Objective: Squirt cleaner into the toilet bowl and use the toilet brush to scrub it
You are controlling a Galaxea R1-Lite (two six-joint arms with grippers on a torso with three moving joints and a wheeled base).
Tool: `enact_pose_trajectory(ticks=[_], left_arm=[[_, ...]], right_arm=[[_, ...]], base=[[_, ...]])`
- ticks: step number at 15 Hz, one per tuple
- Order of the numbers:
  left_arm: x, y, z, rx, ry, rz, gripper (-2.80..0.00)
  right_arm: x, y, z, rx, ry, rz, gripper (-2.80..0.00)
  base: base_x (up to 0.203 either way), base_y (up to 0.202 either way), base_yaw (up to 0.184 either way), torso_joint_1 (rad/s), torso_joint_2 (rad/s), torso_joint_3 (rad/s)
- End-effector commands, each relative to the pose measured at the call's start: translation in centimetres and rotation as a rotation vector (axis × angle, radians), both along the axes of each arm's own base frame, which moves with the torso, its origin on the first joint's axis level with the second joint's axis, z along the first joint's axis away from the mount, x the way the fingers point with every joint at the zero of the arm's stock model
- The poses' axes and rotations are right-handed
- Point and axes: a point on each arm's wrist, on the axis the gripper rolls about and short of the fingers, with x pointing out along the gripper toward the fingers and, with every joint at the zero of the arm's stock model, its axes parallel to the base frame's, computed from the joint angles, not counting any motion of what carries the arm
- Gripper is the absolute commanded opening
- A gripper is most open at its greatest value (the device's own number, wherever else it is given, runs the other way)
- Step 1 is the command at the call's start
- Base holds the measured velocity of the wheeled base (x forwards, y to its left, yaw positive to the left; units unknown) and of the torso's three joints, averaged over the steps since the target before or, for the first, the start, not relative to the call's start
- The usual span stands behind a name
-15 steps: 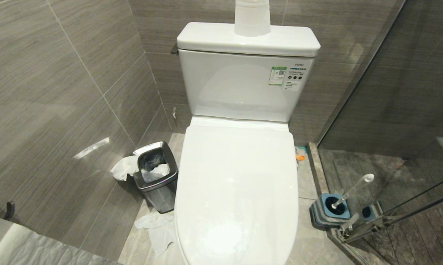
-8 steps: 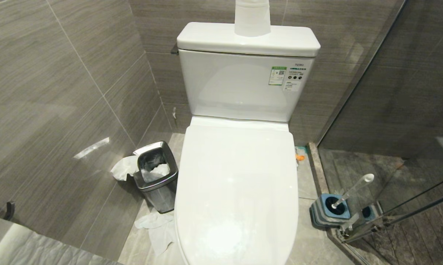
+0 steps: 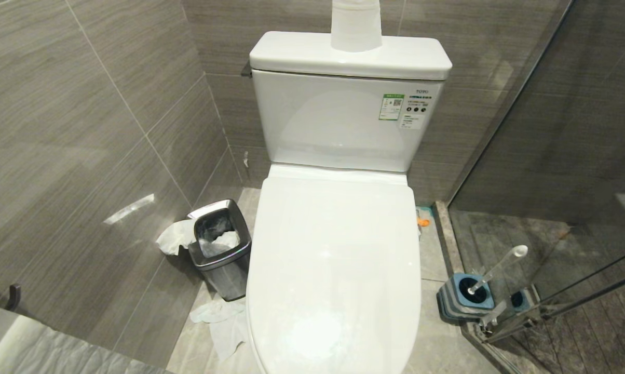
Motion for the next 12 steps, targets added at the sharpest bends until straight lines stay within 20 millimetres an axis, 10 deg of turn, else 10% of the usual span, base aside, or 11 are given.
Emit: enact_pose_trajectory(ticks=[1,12], left_arm=[[0.02,0.00,-0.04,0.000,0.003,-0.001,-2.80],[0.02,0.00,-0.02,0.004,0.001,0.001,-2.80]], right_arm=[[0.01,0.00,0.00,0.000,0.001,0.000,-2.80],[0.01,0.00,0.00,0.000,0.001,0.000,-2.80]], base=[[0.000,0.000,0.000,0.000,0.00,0.000],[0.000,0.000,0.000,0.000,0.00,0.000]])
